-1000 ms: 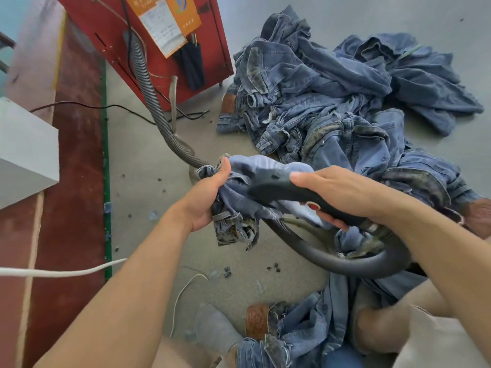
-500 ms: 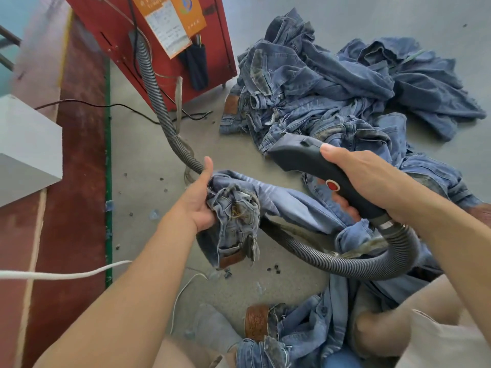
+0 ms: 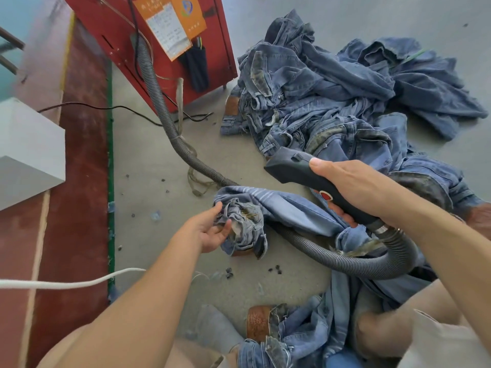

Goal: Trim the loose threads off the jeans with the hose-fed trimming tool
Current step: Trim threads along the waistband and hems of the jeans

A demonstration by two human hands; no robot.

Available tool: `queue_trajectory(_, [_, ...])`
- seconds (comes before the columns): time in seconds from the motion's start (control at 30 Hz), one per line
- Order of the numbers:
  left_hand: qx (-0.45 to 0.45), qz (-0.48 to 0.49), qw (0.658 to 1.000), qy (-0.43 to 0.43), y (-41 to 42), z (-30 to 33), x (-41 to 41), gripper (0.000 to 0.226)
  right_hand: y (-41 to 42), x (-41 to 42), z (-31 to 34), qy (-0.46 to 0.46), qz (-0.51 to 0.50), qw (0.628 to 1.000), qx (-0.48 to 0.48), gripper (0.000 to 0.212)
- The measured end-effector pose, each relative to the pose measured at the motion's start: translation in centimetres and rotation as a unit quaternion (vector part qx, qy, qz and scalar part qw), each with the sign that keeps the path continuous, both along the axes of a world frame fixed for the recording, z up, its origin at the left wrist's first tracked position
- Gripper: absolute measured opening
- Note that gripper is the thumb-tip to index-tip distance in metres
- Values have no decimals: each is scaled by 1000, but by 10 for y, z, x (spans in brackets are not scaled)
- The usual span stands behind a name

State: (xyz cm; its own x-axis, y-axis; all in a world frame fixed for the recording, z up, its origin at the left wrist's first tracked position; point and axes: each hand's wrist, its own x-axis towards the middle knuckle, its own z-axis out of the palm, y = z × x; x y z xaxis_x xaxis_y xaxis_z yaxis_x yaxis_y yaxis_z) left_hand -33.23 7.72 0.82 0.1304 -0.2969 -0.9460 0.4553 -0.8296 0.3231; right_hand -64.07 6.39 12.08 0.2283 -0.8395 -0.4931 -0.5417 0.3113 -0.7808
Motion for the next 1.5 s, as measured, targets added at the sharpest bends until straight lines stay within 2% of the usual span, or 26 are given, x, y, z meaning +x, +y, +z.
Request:
queue_trajectory(0.07, [-9, -18, 1000, 7, 5, -9, -3, 25, 2, 3, -2, 13, 11, 1000, 3, 74])
queue_trajectory(0.17, [-25, -69, 997, -32, 9, -15, -11, 29, 4, 6, -4, 31, 33, 999, 1, 76])
queue_trajectory(0.23, [-52, -57, 996, -49, 8, -16, -16, 28, 4, 8, -4, 43, 43, 998, -3, 77])
queue_trajectory(0.33, [-104, 3, 994, -19, 6, -27, -20, 48, 5, 8, -4, 50, 49, 997, -8, 77])
queue_trajectory(0.4, [-85, -30, 996, 12, 9, -32, -24, 60, 4, 8, -5, 49, 51, 997, -10, 78])
queue_trajectory(0.47, [-54, -98, 993, -46, 15, -42, -28, 60, 5, 8, -5, 56, 57, 997, -12, 78])
queue_trajectory(0.5, [-62, -136, 983, -106, 17, -46, -30, 57, 5, 8, -6, 62, 61, 996, -14, 78])
queue_trajectory(0.53, [-86, -187, 961, -187, 18, -49, -30, 51, 5, 7, -7, 66, 66, 996, -16, 76])
queue_trajectory(0.6, [-152, -261, 888, -347, 12, -42, -25, 40, 5, 6, -7, 71, 75, 994, -22, 74])
queue_trajectory(0.63, [-191, -240, 881, -359, 7, -33, -21, 31, 5, 6, -7, 75, 80, 994, -26, 74])
queue_trajectory(0.7, [-264, -146, 915, -270, -5, -10, -16, 19, 5, 3, -5, 78, 80, 993, -33, 76])
queue_trajectory(0.77, [-316, -93, 936, -128, -16, 17, -15, 25, 6, 1, 1, 73, 80, 993, -39, 78])
queue_trajectory(0.87, [-369, -56, 926, 58, -21, 58, -16, 35, 9, -1, 15, 54, 93, 993, -46, 78])
queue_trajectory(0.93, [-387, -85, 911, 118, -20, 76, -16, 35, 13, -2, 26, 42, 109, 992, -47, 78])
queue_trajectory(1.07, [-413, -191, 877, 153, -16, 97, -20, 48, 17, -4, 44, 39, 123, 991, -27, 74])
queue_trajectory(1.2, [-409, -254, 866, 137, -11, 98, -26, 44, 20, 4, 48, 74, 116, 989, -61, 56])
queue_trajectory(1.4, [-374, -288, 872, 129, -4, 96, -32, 40, 17, 11, 36, 88, 69, 984, -140, 71])
queue_trajectory(1.5, [-379, -284, 874, 104, -4, 96, -33, 43, 15, 3, 42, 47, 32, 995, -84, 79])
